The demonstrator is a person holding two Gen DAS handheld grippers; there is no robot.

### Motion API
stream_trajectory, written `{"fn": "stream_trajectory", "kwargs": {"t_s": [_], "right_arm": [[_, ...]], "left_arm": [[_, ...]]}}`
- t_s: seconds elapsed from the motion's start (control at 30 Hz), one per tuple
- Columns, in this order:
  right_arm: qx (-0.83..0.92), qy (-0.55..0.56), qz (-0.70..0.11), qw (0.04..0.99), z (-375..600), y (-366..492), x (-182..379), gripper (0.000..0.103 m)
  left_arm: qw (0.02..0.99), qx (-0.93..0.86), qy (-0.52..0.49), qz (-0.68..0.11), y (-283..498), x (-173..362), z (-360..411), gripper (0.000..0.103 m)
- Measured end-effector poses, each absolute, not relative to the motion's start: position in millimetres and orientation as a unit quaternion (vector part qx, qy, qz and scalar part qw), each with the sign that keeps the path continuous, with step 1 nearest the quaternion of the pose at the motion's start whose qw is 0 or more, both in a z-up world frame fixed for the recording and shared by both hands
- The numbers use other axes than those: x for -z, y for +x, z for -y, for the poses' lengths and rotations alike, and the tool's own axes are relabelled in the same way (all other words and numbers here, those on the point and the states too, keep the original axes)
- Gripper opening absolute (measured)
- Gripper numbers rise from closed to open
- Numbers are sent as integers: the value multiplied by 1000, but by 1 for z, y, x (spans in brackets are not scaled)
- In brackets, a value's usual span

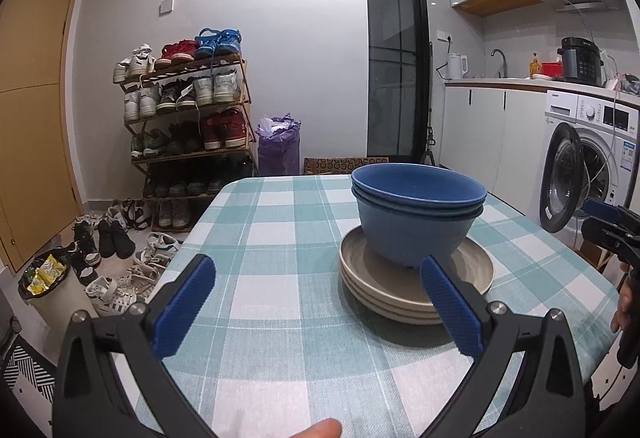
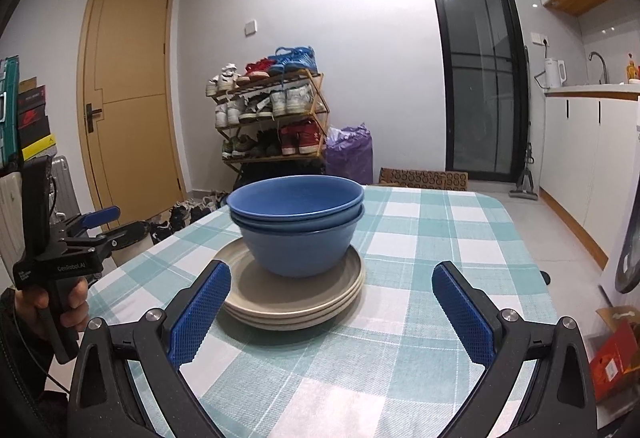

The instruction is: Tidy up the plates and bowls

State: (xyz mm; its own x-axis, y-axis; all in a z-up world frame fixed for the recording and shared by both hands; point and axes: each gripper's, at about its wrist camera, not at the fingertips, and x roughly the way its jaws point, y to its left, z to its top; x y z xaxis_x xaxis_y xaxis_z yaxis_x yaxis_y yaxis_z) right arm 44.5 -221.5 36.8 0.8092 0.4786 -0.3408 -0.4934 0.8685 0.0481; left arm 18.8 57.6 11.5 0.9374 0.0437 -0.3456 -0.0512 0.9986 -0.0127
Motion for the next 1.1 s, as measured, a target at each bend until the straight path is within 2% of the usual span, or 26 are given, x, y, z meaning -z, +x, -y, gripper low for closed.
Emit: {"fn": "stream_trajectory", "kwargs": {"t_s": [0.33, 1.1], "right_arm": [[-248, -38, -162, 954, 221, 17, -26, 103], [-250, -26, -150, 956, 229, 14, -30, 103]], "left_arm": [[984, -24, -17, -176, 3, -5, -56, 103], [983, -15, -23, -181, 0, 2, -47, 103]]}}
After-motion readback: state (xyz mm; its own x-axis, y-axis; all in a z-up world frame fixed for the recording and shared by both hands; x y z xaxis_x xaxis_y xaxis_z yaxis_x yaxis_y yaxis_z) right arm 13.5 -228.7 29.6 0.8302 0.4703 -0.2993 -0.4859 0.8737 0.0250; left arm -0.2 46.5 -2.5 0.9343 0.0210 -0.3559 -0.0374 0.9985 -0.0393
